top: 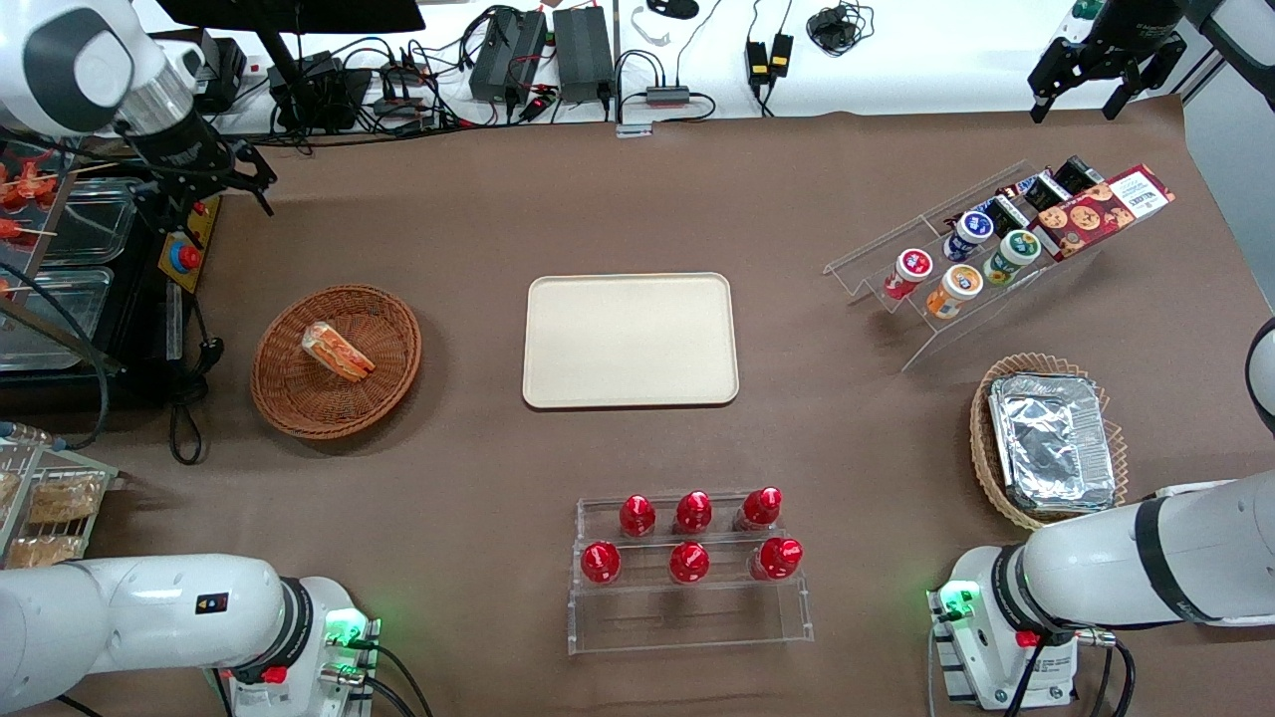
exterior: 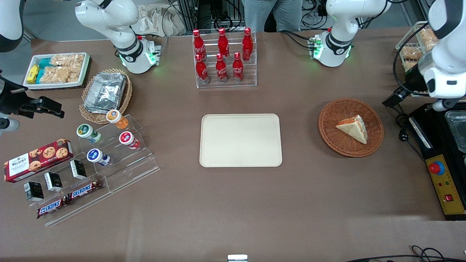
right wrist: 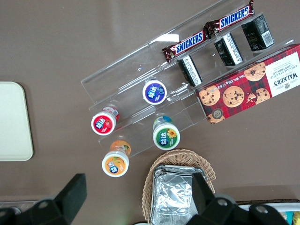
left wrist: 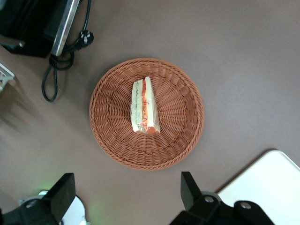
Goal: Place sandwich from basket to tray
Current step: 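Move the left gripper above the wrapped sandwich in the wicker basket, then lower the open left gripper onto the sandwich and close on it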
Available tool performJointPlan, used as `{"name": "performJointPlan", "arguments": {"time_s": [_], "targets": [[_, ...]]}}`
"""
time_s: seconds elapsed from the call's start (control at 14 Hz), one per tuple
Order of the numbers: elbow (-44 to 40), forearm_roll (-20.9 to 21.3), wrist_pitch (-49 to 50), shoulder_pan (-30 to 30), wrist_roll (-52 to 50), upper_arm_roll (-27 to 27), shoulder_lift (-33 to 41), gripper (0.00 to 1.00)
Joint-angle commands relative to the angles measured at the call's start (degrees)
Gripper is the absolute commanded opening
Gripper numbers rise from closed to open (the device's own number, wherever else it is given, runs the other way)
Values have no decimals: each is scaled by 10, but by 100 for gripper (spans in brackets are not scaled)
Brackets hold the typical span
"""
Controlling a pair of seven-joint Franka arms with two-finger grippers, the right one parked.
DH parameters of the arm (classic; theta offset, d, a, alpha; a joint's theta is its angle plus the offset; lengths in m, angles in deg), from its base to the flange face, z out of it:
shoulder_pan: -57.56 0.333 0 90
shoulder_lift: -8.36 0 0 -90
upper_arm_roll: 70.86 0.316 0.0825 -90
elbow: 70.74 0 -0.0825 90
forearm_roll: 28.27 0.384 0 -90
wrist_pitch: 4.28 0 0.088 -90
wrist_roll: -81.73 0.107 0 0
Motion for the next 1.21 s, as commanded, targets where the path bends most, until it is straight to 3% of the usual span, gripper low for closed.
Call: {"name": "performJointPlan", "arguments": {"time_s": [0.0,0.29,0.64,1.14], "targets": [[77,3,-69,11,-40,1,14,100],[141,4,-157,14,-92,0,-33,100],[265,4,-346,10,-99,-2,-65,100],[288,4,-460,10,-99,-2,-137,100]]}}
